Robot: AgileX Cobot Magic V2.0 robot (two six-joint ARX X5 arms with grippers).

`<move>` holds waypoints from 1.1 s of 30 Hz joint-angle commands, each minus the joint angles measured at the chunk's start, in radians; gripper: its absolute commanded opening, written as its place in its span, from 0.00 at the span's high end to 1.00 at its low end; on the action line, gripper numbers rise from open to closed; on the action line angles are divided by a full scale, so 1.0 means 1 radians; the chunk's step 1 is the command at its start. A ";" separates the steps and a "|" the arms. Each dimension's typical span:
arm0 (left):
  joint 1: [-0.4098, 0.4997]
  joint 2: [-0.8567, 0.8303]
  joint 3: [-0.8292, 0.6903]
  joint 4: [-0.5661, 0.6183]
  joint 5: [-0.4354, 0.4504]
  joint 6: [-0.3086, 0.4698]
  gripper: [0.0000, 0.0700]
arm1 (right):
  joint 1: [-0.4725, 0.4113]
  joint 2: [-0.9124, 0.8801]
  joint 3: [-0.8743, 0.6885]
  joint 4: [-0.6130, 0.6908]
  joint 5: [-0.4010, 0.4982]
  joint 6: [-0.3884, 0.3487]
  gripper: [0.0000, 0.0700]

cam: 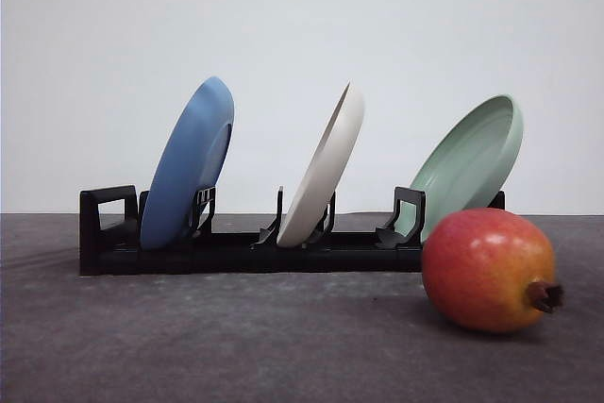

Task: Place pomegranate in white plate

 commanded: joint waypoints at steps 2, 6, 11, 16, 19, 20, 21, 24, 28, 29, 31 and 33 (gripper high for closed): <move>-0.044 0.112 0.133 -0.093 -0.094 0.072 0.16 | 0.001 0.004 0.019 0.005 0.002 0.011 0.17; -0.095 0.259 0.267 -0.160 -0.201 0.117 0.16 | 0.001 0.004 0.019 0.005 0.002 0.015 0.17; -0.136 0.393 0.328 -0.146 -0.295 0.124 0.16 | 0.001 0.004 0.019 0.005 0.002 0.018 0.17; -0.164 0.489 0.329 -0.068 -0.296 0.124 0.16 | 0.001 0.004 0.019 0.004 0.002 0.018 0.17; -0.169 0.529 0.329 -0.028 -0.300 0.124 0.16 | 0.001 0.004 0.019 -0.004 0.002 0.018 0.17; -0.169 0.540 0.329 -0.020 -0.306 0.124 0.16 | 0.001 0.004 0.019 -0.009 0.002 0.018 0.17; -0.169 0.551 0.329 -0.015 -0.318 0.123 0.16 | 0.001 0.004 0.019 -0.014 0.002 0.018 0.17; -0.169 0.577 0.329 -0.008 -0.331 0.123 0.16 | 0.001 0.004 0.019 -0.028 0.002 0.018 0.17; -0.167 0.589 0.329 -0.006 -0.330 0.123 0.28 | 0.001 0.004 0.018 -0.040 0.002 0.017 0.17; -0.167 0.589 0.329 -0.004 -0.330 0.123 0.37 | 0.001 0.004 0.018 -0.040 0.002 0.017 0.17; -0.169 0.589 0.329 0.001 -0.330 0.122 0.56 | 0.001 0.004 0.018 -0.040 0.003 0.017 0.17; -0.169 0.589 0.330 0.000 -0.330 0.117 0.81 | 0.001 0.004 0.018 -0.040 0.005 0.017 0.17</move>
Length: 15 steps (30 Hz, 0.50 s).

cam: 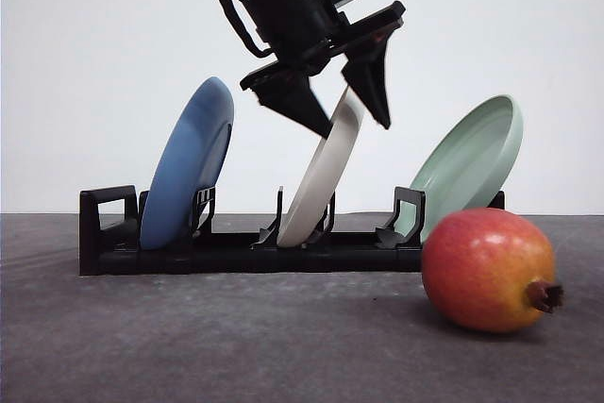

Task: Place pomegranate in white plate

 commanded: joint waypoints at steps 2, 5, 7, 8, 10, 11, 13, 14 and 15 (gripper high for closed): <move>-0.009 0.015 0.026 -0.002 -0.002 -0.003 0.99 | 0.001 0.004 0.018 0.009 0.002 0.013 0.17; -0.009 0.015 0.026 -0.003 -0.002 -0.015 1.00 | 0.001 0.004 0.018 0.009 0.002 0.010 0.17; -0.009 0.015 0.027 -0.002 -0.002 -0.037 1.00 | 0.001 0.004 0.018 0.009 0.002 0.010 0.17; -0.009 0.015 0.027 -0.001 -0.002 -0.051 1.00 | 0.001 0.004 0.018 0.009 0.002 0.010 0.17; -0.009 0.013 0.028 -0.002 -0.002 -0.072 1.00 | 0.001 0.004 0.018 0.009 0.002 0.010 0.17; -0.009 0.008 0.028 -0.005 -0.002 -0.077 1.00 | 0.001 0.004 0.018 0.009 0.002 0.010 0.17; -0.009 -0.006 0.029 -0.008 -0.002 -0.077 1.00 | 0.001 0.004 0.018 0.009 0.002 0.010 0.17; -0.011 -0.018 0.029 -0.012 -0.002 -0.077 1.00 | 0.001 0.004 0.018 0.009 0.002 0.011 0.17; -0.015 -0.032 0.029 -0.017 -0.002 -0.077 1.00 | 0.001 0.004 0.018 0.009 0.002 0.011 0.17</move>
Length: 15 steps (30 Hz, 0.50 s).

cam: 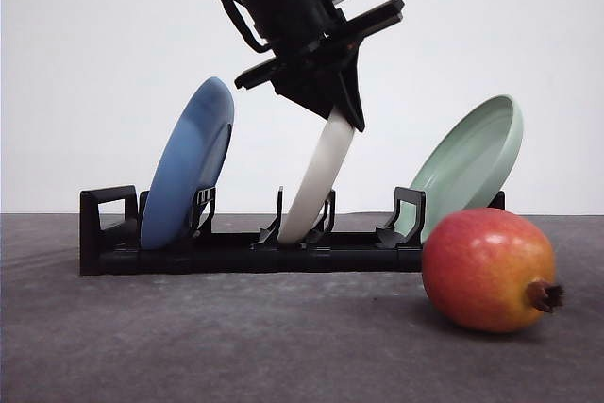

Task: Place pomegranate in white plate

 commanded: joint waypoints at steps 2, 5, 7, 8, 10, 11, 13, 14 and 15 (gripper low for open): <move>-0.023 -0.044 0.025 0.005 0.012 -0.003 1.00 | 0.001 0.004 0.018 0.009 0.000 0.011 0.17; -0.039 -0.110 0.025 -0.003 0.012 -0.006 1.00 | 0.001 0.004 0.018 0.009 0.001 0.010 0.17; -0.057 -0.160 0.025 -0.007 0.012 -0.007 1.00 | 0.001 0.004 0.018 0.009 0.001 0.010 0.17; -0.066 -0.184 0.025 -0.009 0.012 -0.006 1.00 | 0.001 0.004 0.018 0.009 0.001 0.010 0.17; -0.090 -0.239 0.025 -0.025 0.012 -0.006 1.00 | 0.001 0.004 0.018 0.009 0.001 0.010 0.17; -0.101 -0.262 0.025 -0.037 0.012 -0.005 1.00 | 0.001 0.004 0.018 0.009 0.001 0.010 0.17; -0.133 -0.317 0.025 -0.084 0.012 -0.002 1.00 | 0.001 0.004 0.018 0.008 0.001 0.011 0.17; -0.149 -0.338 0.025 -0.112 0.011 0.002 1.00 | 0.001 0.004 0.018 0.008 0.001 0.011 0.17; -0.168 -0.366 0.025 -0.151 0.010 0.008 1.00 | 0.001 0.004 0.018 0.008 0.001 0.011 0.17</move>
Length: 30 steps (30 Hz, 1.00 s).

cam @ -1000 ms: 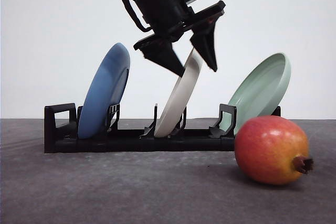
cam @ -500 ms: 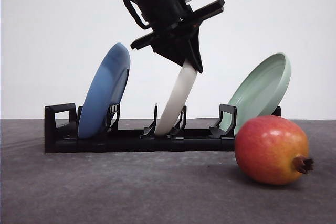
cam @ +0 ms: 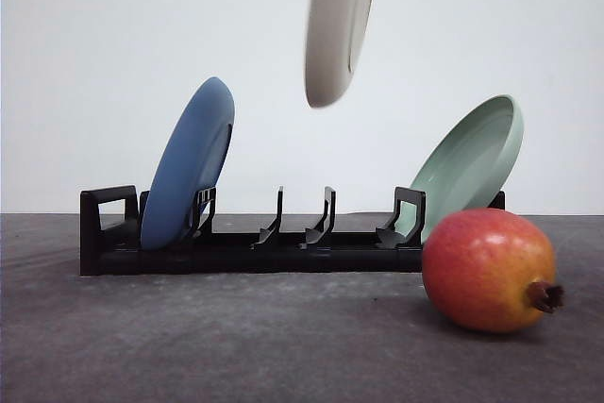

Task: Place pomegranate in white plate

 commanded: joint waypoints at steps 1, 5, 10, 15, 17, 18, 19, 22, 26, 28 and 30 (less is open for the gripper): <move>-0.040 -0.024 0.024 -0.056 -0.002 0.020 1.00 | 0.001 0.004 0.018 0.008 0.001 0.011 0.17; -0.125 -0.086 0.023 -0.233 -0.083 0.046 1.00 | 0.001 0.004 0.018 0.008 0.001 0.015 0.17; -0.245 -0.100 0.018 -0.465 -0.246 0.059 1.00 | 0.001 0.004 0.018 0.008 0.001 0.014 0.17; -0.335 -0.095 -0.067 -0.528 -0.339 0.021 1.00 | 0.001 0.004 0.018 0.009 0.001 0.014 0.17; -0.362 -0.091 -0.121 -0.522 -0.352 0.007 1.00 | 0.001 0.004 0.018 0.009 0.001 0.014 0.17; -0.374 -0.088 -0.152 -0.516 -0.360 0.000 1.00 | 0.001 0.004 0.018 0.009 0.001 0.014 0.17; -0.384 -0.080 -0.181 -0.506 -0.368 -0.002 1.00 | 0.001 0.004 0.018 0.009 0.001 0.014 0.17; -0.406 -0.055 -0.271 -0.448 -0.389 -0.001 1.00 | 0.001 0.004 0.018 0.010 0.001 0.014 0.17; -0.424 -0.002 -0.377 -0.347 -0.432 0.000 1.00 | 0.001 0.004 0.018 0.010 0.001 0.014 0.17; -0.436 0.040 -0.409 -0.317 -0.470 0.011 1.00 | 0.001 0.004 0.018 0.010 0.001 0.014 0.17; -0.450 0.093 -0.419 -0.302 -0.509 0.015 1.00 | 0.001 0.004 0.018 0.010 0.001 0.014 0.17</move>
